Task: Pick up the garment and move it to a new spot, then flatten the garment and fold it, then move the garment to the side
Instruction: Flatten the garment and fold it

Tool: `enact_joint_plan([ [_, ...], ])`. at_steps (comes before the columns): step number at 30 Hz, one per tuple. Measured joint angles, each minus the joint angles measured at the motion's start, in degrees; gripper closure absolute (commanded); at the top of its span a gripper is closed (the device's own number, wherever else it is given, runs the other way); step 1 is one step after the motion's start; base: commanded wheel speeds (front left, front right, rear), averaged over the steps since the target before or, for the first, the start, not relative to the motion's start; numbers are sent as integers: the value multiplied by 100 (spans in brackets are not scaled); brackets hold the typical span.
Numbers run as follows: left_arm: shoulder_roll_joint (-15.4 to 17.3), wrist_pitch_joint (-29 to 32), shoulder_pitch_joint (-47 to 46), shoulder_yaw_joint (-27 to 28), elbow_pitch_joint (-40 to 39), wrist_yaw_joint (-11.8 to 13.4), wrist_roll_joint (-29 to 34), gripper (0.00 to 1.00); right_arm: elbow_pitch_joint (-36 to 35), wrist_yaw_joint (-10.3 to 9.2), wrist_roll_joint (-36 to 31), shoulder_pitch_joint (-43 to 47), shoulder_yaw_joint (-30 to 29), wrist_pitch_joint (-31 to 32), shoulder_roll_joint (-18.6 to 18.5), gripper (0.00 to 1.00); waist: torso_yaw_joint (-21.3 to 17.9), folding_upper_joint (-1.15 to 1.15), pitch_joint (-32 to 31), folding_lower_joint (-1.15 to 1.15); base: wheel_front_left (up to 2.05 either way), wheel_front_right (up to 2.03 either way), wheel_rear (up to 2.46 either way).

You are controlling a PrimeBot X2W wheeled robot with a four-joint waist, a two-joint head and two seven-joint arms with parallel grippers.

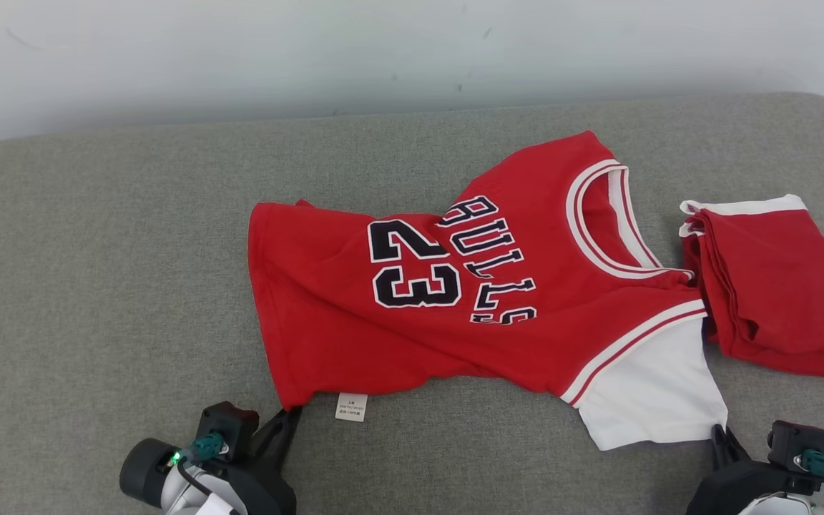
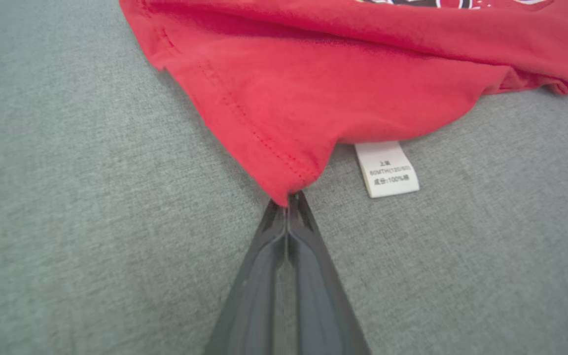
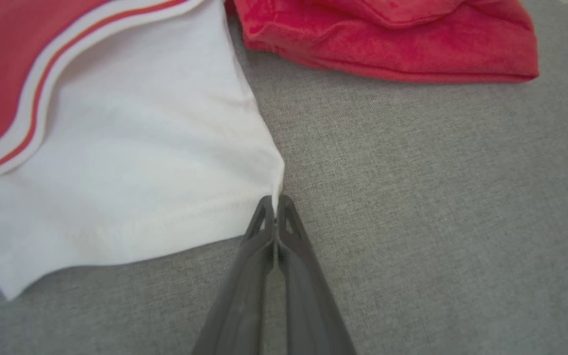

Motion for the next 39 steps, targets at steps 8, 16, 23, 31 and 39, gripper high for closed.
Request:
enact_joint_plan([
  [8, -19, -111, -13, 77, 107, -8, -51, 100, -20, 0, -16, -4, -33, -5, 8, 100, 11, 0, -10, 0, 0, 0, 0],
  [16, 80, -307, 12, 227, -91, -114, -190, 100, -354, 76, 163, -5, -52, -44, 67, 100, 25, 0, -57, 0, 0, 0, 0],
  [23, 330, -411, 54, 597, -693, -112, -447, 100, -1061, 497, 855, -144, -133, -168, 134, 100, 41, 0, -131, 0, 0, 0, 0],
  [31, 420, -492, 143, 949, -1700, -36, -563, 100, -2067, 767, 1337, -236, -258, -365, 148, 100, 105, 0, -312, 0, 0, 0, 0],
  [39, 586, -512, 706, 1348, -3060, 155, -855, 100, -3375, 1076, 1925, -163, -307, -416, 165, 100, 114, 0, -476, 0, 0, 0, 0],
])
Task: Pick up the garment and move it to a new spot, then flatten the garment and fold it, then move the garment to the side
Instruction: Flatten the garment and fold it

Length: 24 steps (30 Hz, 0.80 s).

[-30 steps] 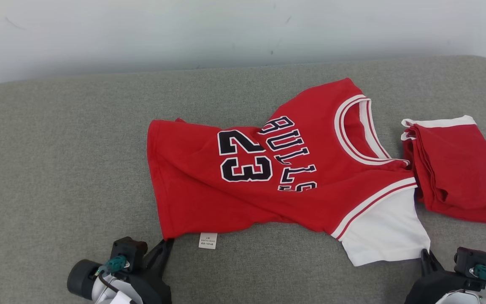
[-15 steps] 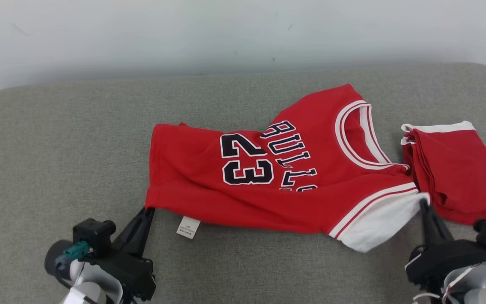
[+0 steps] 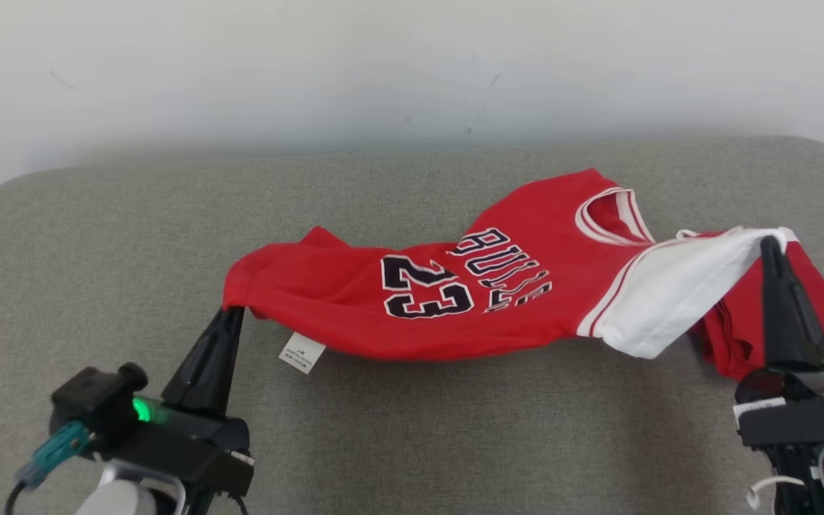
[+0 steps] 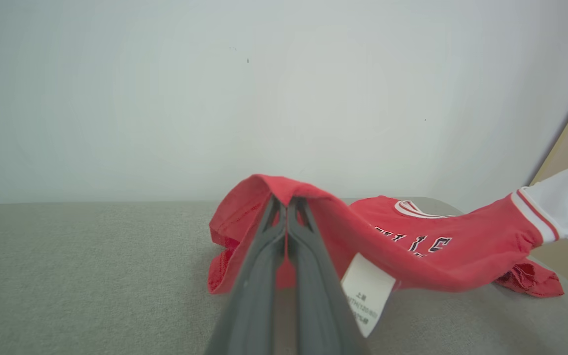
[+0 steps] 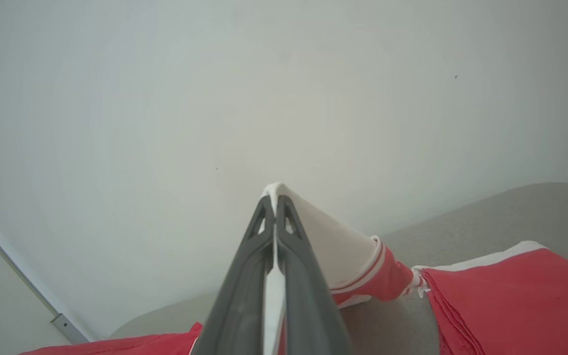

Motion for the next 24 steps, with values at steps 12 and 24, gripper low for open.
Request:
enact_joint_plan([
  [12, 159, 22, 591, 478, -1855, 93, -595, 100, -1851, 94, 1071, 331, -300, 99, 21, 100, 25, 0, 114, 0, 0, 0, 0],
  [24, 25, 1343, -1628, 466, 136, 307, -643, 100, 1327, -522, 795, -2606, 623, 1222, -154, 100, -17, 1, 850, 1, 0, 0, 0],
])
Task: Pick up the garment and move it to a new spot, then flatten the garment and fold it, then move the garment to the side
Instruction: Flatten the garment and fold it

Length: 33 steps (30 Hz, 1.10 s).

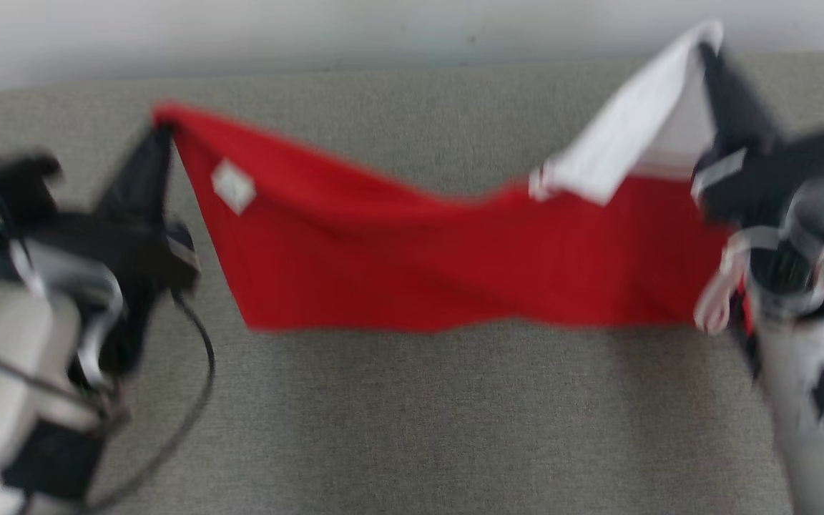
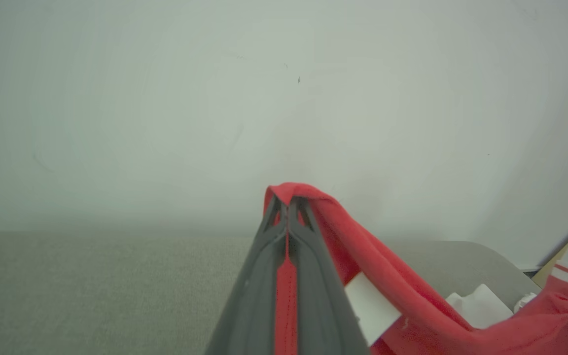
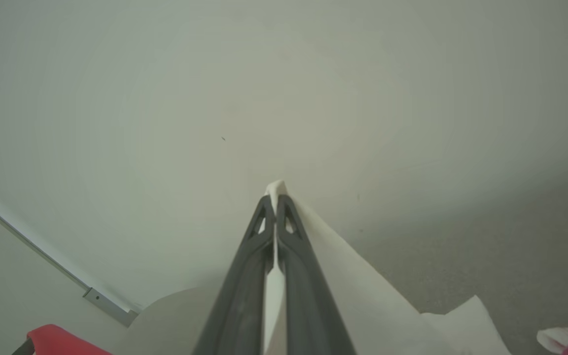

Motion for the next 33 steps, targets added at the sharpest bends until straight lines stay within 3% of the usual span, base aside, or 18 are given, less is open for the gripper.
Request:
enact_joint_plan([
  [2, -85, 145, -800, 140, 377, 127, 56, 100, 504, -119, -337, -1053, 64, 41, -137, 100, -31, 0, 152, 1, 0, 0, 0],
  [5, -226, 182, -2363, 212, 495, 276, 450, 100, 310, -246, -432, -2385, -274, -279, -249, 100, -82, 0, 390, 1, 0, 0, 0],
  [8, -616, -209, -3615, 169, 268, 296, 887, 100, 115, -215, -444, -3466, -699, -669, -544, 100, -96, 0, 613, 1, 0, 0, 0],
  [10, -862, -461, -3869, 170, 188, 289, 918, 100, -38, -85, -444, -3610, -732, -780, -773, 100, -74, -1, 720, -1, 0, 0, 0],
  [12, -858, -601, -3726, 147, 299, 259, 918, 100, -7, 41, -442, -3392, -704, -812, -838, 100, -13, 0, 772, 0, 0, 0, 0],
  [13, -682, -611, -3303, 77, 372, 178, 918, 100, 1, 111, -443, -2799, -564, -690, -823, 100, 59, 0, 796, 0, 0, 0, 0],
  [19, -190, -531, -1692, -81, 1298, 18, 797, 100, 188, 211, -345, -1048, -234, -385, -502, 100, 88, 0, 895, 0, 0, 0, 0],
  [24, -155, -467, -1196, -259, 2263, -200, 694, 100, 431, 277, -232, -269, -7, -324, -196, 100, -33, 0, 913, -1, 0, 0, 0],
  [33, -291, -556, -1162, -319, 2937, -414, 636, 100, 443, 363, -240, 409, -81, -321, -299, 100, -113, -1, 631, -1, 0, 0, 0],
])
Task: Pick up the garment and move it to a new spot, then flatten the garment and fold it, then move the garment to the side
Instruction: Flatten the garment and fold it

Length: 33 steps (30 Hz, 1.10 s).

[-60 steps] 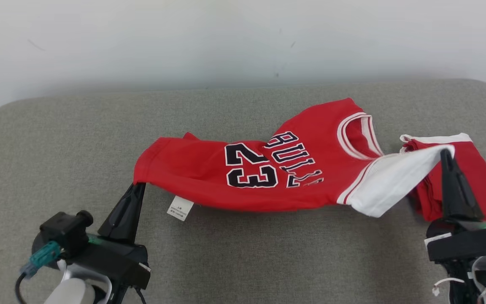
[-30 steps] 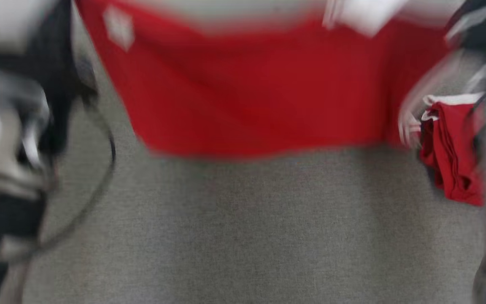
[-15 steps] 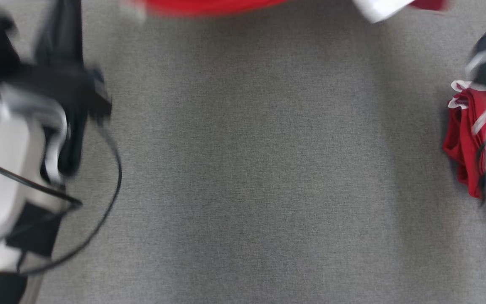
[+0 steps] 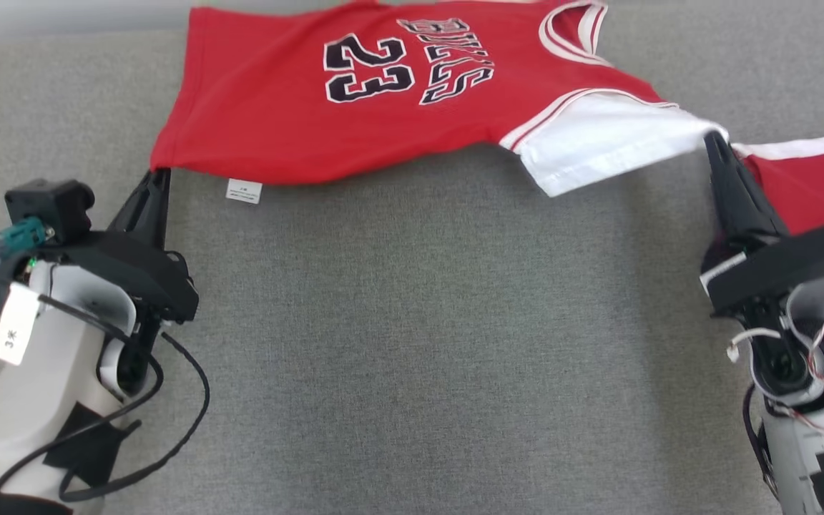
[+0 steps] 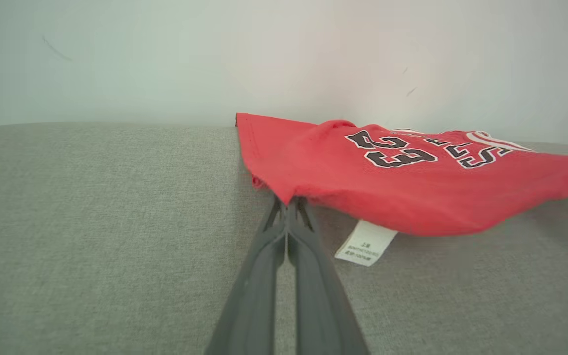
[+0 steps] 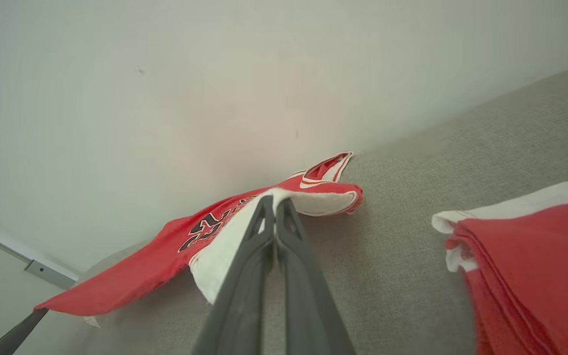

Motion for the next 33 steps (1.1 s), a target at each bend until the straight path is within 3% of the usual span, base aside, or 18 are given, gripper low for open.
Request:
enact_joint_plan([
  [8, -82, -234, 859, -7, 283, -57, -192, 100, -494, 53, 1, 1184, -67, 20, -48, 100, 37, 0, -527, -1, 0, 0, 0],
  [18, 37, -463, 2143, -46, 256, -56, -259, 100, -1218, 73, 64, 2877, 27, 532, -136, 100, 117, -1, -1241, -1, 0, 0, 0],
  [25, 54, -528, 2682, -74, 7, -51, -291, 100, -1510, -59, 62, 3665, 78, 987, -276, 100, 129, -1, -1496, -1, 0, 0, 0],
  [33, 99, -576, 3210, 2, -285, 209, -305, 100, -1780, -111, 202, 4133, 178, 1438, -369, 100, 83, -1, -1523, 0, 0, 0, 0],
])
